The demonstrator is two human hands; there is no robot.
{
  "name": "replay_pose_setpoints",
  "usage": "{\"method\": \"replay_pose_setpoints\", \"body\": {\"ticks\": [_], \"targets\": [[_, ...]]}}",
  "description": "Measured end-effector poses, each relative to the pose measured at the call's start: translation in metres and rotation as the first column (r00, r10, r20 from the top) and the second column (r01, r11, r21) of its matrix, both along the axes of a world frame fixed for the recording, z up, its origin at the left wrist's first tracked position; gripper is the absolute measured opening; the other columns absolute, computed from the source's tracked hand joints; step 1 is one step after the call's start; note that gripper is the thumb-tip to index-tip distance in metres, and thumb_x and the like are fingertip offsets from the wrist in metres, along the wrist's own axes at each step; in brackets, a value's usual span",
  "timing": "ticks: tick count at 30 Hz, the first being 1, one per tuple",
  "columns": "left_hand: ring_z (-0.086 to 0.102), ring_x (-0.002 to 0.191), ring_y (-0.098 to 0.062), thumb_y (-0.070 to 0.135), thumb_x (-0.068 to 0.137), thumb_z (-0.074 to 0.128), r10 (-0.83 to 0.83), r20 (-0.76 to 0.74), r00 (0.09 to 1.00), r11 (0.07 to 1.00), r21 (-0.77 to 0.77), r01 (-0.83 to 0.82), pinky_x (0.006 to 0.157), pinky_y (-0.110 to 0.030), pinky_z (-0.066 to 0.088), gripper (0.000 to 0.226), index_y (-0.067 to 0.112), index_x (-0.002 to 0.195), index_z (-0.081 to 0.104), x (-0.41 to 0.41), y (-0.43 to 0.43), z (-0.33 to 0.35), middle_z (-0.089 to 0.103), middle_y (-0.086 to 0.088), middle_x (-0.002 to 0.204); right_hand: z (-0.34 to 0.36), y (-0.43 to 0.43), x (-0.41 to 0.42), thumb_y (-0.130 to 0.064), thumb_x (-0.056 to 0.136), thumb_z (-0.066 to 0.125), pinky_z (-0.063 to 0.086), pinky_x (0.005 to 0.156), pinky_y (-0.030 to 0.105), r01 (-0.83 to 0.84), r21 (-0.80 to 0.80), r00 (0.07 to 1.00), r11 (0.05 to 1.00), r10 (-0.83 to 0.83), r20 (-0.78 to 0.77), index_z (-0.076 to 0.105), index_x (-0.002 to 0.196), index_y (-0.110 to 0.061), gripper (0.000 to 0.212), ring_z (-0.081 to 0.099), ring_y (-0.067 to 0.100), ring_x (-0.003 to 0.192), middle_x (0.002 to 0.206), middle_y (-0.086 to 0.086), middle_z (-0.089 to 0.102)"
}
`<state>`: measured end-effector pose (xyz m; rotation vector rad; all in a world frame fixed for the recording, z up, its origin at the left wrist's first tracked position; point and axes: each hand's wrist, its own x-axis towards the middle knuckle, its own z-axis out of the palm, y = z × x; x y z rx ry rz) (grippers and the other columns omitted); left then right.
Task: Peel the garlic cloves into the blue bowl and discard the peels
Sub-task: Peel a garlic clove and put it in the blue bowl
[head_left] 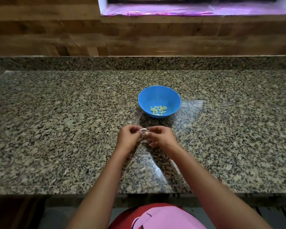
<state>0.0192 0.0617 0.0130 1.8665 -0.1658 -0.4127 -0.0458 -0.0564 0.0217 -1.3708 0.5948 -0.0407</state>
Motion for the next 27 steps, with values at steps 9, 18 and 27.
{"method": "replay_pose_setpoints", "body": {"ticks": [9,18,27], "targets": [[0.066,0.076,-0.019,0.008,0.081,0.07,-0.158,-0.184,0.97,0.966,-0.233,0.113,0.072,-0.026,0.056,0.009,0.004,0.089,0.067,-0.007,-0.001,0.016,0.07,-0.013,0.087,0.004,0.001,-0.001,0.001,0.086,0.061,0.054,0.056,0.018,0.085,0.029,0.99,0.996,-0.087,0.109,0.064,0.101,0.007,0.016,0.064,0.008,0.055,0.076,0.009,0.068],[0.059,0.06,-0.012,0.004,0.089,0.06,-0.108,-0.067,0.992,0.961,-0.263,0.087,0.057,-0.02,0.052,0.013,0.01,0.08,0.066,-0.009,-0.011,0.014,0.066,-0.004,0.073,0.013,-0.003,-0.002,0.003,0.081,0.067,0.057,0.067,0.041,0.081,-0.21,0.991,0.974,-0.055,0.123,0.043,0.087,-0.016,0.031,0.063,0.021,0.067,0.078,0.01,0.056],[0.063,0.087,-0.022,0.01,0.092,0.057,-0.058,0.119,0.991,0.995,0.092,0.048,0.074,-0.02,0.049,0.02,0.002,0.108,0.066,-0.001,-0.01,0.003,0.067,-0.013,0.102,0.01,-0.017,-0.012,0.008,0.087,0.056,0.057,0.058,0.024,0.107,0.114,0.994,0.988,-0.105,-0.027,0.06,0.097,0.009,0.01,0.063,0.017,0.058,0.076,0.014,0.059]]}}
